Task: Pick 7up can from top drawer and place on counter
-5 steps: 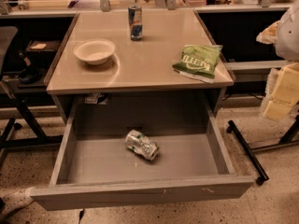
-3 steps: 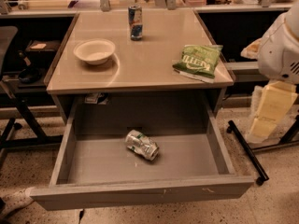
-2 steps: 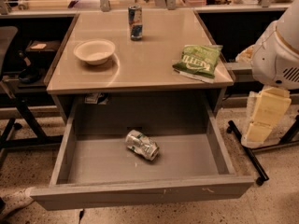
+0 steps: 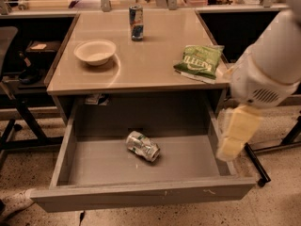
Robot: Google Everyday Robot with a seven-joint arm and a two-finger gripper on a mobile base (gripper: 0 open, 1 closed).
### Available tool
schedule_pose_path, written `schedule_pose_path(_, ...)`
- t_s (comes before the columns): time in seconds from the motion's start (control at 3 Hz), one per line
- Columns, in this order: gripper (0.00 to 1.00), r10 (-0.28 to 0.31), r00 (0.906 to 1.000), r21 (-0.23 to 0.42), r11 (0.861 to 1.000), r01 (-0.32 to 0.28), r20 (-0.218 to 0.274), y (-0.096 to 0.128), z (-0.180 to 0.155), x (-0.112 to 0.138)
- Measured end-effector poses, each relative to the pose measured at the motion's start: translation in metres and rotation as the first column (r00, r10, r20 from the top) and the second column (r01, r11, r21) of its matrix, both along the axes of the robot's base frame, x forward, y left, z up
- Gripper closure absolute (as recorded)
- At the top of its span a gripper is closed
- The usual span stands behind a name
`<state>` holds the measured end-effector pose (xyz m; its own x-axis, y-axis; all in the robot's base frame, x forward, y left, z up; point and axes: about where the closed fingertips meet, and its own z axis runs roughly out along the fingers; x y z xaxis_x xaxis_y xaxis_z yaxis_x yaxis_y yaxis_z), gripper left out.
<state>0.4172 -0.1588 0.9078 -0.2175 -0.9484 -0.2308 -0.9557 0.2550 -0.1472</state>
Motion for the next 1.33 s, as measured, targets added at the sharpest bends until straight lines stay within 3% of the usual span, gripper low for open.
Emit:
schedule_pose_path(0.33, 0.00, -0.068, 0.9955, 0.054, 0.996, 0.072, -0.067, 0.039, -0.052, 0.007)
schedule_pose_path(1.0, 0.00, -0.083, 0.9948, 0.082, 0.993, 0.088, -0.058, 0.044, -0.058, 0.001)
schedule_pose_path(1.33, 0.00, -0.091, 0.9917, 0.147, 0.984, 0.104, -0.090, 0.081, -0.093, 0.003)
